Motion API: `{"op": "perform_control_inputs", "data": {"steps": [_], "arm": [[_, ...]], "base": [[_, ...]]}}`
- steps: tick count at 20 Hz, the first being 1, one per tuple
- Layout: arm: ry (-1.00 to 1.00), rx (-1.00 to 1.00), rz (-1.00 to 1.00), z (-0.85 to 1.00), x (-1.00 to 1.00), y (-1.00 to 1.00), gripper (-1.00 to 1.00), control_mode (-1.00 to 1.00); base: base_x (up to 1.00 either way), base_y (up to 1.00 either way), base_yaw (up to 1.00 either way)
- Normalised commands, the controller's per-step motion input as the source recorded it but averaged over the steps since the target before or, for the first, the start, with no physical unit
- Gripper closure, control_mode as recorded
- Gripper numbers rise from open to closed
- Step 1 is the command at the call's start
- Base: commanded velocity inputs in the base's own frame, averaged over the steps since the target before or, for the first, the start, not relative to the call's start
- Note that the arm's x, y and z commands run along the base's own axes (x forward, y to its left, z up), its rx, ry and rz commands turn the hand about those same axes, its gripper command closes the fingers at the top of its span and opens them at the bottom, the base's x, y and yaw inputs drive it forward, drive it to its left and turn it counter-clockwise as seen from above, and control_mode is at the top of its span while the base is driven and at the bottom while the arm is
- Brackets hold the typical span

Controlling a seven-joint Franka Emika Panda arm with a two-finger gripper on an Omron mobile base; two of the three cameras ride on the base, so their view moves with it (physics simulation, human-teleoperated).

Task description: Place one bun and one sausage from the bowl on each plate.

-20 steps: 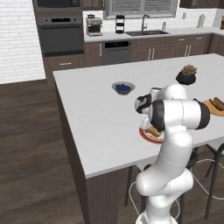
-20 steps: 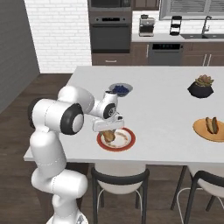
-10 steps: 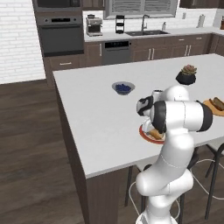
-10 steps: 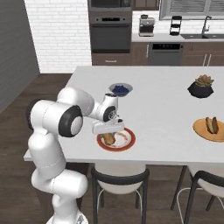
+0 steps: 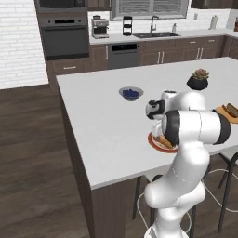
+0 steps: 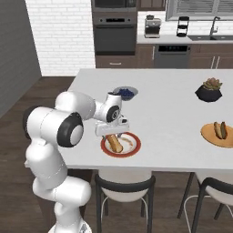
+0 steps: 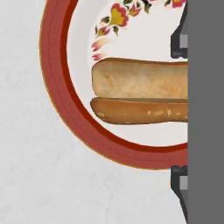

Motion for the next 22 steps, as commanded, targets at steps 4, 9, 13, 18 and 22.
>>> {"op": "perform_control_inputs", "data": {"steps": [4,9,13,18,22], "arm": [[-0.04,0.0,-0.07,0.67,-0.59,-0.01,-1.0,-1.0],[-0.12,0.0,-0.25,0.64,-1.0,0.0,-1.0,-1.0],[-0.11,-0.06,-0.3,0.91,-1.0,0.21,-1.0,-1.0],[-0.3,-0.25,-0.24,0.64,-1.0,0.64,-1.0,-1.0],[-0.33,-0.22,-0.15,0.34,-1.0,0.53,-1.0,-1.0]], "base": [[0.0,0.0,0.0],[0.0,0.0,0.0],[0.0,0.0,0.0],[0.0,0.0,0.0],[0.0,0.0,0.0]]}}
